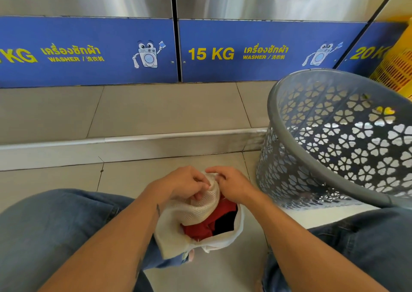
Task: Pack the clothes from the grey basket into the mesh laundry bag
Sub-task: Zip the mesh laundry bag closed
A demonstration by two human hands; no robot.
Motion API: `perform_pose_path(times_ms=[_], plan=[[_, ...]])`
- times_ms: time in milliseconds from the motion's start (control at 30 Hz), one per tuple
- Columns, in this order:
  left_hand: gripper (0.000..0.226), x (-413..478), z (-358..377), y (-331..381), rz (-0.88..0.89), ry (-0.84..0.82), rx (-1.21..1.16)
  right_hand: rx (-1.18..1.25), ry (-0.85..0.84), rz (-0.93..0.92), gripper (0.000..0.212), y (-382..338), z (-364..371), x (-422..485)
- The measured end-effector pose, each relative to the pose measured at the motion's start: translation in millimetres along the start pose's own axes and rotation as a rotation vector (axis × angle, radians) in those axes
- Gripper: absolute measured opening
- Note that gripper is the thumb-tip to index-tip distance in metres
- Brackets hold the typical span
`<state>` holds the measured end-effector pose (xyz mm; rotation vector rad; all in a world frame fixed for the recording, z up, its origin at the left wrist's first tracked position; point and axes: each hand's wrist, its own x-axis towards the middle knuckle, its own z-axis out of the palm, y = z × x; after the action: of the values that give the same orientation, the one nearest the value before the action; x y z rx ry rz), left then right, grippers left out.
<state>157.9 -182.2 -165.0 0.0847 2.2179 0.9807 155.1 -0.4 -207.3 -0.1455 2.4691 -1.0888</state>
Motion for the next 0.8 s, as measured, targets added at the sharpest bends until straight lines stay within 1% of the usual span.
perform_pose_path(times_ms=[67,133,267,333,433,533,600,633,733,767,800], plan=[[0.02,-0.6,0.9,-1.3,-0.02,-0.037,0.043,-0.057,-0.023,-0.023,0.04,1.5,0.9,-4.1],[0.021,-1.6,3.0,-2.1,-0.027,-0.036,0.097,-0.066,-0.015,-0.029,0.035,2.3,-0.3,-10.7],[0.019,-5.3,6.8,-1.9,-0.005,0.021,0.138,-0.045,0.094,-0.022,0.02,5.4,1.8,-19.5],[0.017,-6.3,8.3,-2.2,0.001,0.062,0.156,-0.031,0.15,0.009,0.014,7.1,6.6,-23.5],[0.016,-6.8,10.5,-1.1,0.039,0.134,0.284,-0.015,0.154,0.05,0.014,7.1,9.6,-29.9],[0.021,-11.9,16.4,4.2,0.078,0.157,0.331,-0.01,0.134,0.054,0.016,4.1,5.6,-32.2],[0.022,-15.5,20.9,7.2,0.097,0.203,0.384,0.001,0.139,0.054,0.017,-0.8,0.2,-32.3],[0.025,-16.6,23.0,8.0,0.112,0.224,0.399,0.006,0.141,0.05,0.017,-3.8,-2.7,-32.0],[0.052,-17.7,28.1,10.5,0.154,0.181,0.402,-0.044,0.133,0.015,0.017,-11.5,-9.7,-34.6],[0.055,-17.4,29.9,11.5,0.169,0.158,0.416,-0.055,0.133,0.009,0.017,-12.5,-10.3,-36.3],[0.053,-15.8,32.0,11.9,0.182,0.145,0.435,-0.06,0.132,0.012,0.017,-12.1,-10.1,-37.9]])
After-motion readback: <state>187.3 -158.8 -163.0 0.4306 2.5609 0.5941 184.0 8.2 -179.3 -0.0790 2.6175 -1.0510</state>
